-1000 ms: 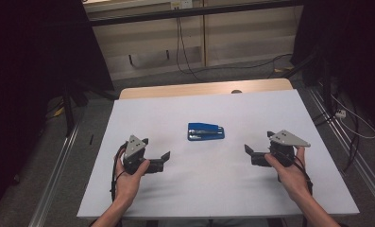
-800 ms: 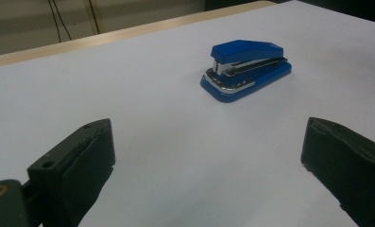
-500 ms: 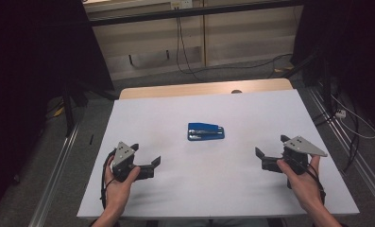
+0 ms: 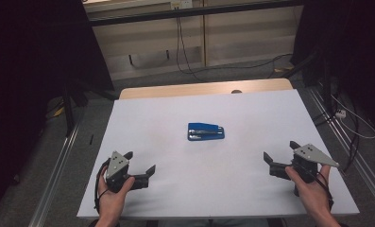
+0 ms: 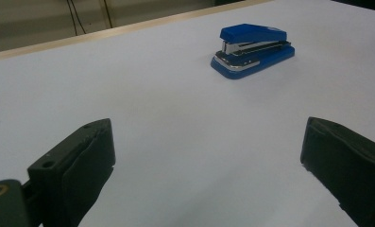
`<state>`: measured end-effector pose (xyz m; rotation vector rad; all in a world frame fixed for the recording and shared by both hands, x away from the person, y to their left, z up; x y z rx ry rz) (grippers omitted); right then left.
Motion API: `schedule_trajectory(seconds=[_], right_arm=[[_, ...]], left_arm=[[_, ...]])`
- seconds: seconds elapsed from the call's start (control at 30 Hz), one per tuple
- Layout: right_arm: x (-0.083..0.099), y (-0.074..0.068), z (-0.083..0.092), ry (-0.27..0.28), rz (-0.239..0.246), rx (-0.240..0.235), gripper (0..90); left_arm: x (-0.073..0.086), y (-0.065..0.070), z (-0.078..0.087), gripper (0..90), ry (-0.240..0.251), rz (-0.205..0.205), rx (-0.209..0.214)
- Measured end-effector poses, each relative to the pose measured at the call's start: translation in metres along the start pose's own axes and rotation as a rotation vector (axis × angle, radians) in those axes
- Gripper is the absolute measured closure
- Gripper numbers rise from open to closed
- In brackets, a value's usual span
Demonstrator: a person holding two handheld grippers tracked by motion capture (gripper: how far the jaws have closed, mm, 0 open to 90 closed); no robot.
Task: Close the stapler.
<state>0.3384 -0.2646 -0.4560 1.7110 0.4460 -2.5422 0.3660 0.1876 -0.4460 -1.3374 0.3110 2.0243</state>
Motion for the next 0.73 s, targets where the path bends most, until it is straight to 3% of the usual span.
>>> schedule_trajectory(seconds=[0.17, 0.23, 0.43, 0.53, 0.73], right_arm=[[0.007, 0.005, 0.01, 0.005, -0.006, 0.015, 0.8], [0.007, 0.009, 0.012, 0.02, -0.01, 0.024, 0.8], [0.008, 0.01, 0.013, 0.033, -0.021, 0.022, 0.6], [0.009, 0.009, 0.011, 0.025, -0.013, 0.02, 0.6], [0.009, 0.011, 0.008, 0.022, -0.021, 0.015, 0.6]], left_arm=[[0.006, 0.0, 0.006, 4.0, 0.005, 0.036, 0.022], [0.007, 0.0, 0.008, 4.0, 0.018, 0.045, 0.006], [0.009, -0.004, 0.012, 3.9, 0.02, 0.029, -0.009], [0.009, -0.005, 0.011, 3.9, 0.028, 0.054, -0.003], [0.01, -0.004, 0.009, 4.0, 0.021, 0.062, -0.002]])
Point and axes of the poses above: each handheld gripper's, and its own axes: z roughly backward along the jaws, x roughly out of its underside, y roughly to its right, the point moved 7 cm from there along -z, roughly forward along the jaws, and after that the axes turned 10 degrees about -z, right-handed, at the moved point
